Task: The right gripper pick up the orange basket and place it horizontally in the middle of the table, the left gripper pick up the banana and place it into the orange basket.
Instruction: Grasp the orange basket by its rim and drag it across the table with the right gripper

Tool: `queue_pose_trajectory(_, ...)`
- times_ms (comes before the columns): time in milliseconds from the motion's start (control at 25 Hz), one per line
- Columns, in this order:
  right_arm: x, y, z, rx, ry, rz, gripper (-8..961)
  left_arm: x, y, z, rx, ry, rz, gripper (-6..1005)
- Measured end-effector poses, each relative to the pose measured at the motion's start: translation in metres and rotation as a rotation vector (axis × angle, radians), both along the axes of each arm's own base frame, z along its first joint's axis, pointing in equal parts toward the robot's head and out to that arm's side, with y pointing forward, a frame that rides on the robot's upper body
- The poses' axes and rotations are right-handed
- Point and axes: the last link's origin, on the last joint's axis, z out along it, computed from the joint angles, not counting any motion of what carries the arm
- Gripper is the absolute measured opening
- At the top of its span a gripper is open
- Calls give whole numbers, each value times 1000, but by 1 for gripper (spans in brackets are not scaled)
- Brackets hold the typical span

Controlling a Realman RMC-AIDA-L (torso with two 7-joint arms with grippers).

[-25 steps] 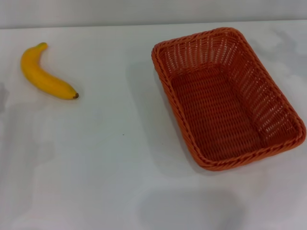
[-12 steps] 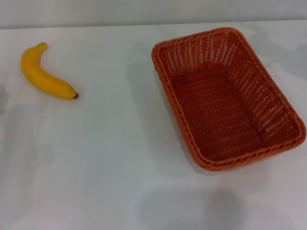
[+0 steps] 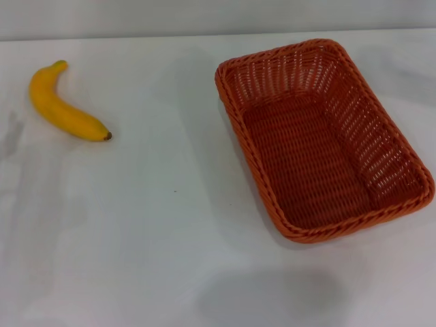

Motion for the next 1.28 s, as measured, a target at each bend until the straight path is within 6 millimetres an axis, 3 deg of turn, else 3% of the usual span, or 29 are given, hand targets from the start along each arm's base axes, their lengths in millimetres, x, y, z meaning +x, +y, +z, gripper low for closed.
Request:
queue_pose_trajectory(240,-27,7,-27,-68,-241,4,824,-2,-1,-1,-2,-3,12,879)
queue_pose_trajectory(440,-36,6,-50,-94,-404,15,823,-2,-1,-2,-7,-6,19,879)
queue_pose_trajectory(840,-60,15,-102,-8,-698,93,821,-6,-5,-4,-5,-17,35,879)
queue_pose_trajectory(1280,-55,18,-146,-48,-934,146,819,-4,-3,-5,-6,-21,33,879)
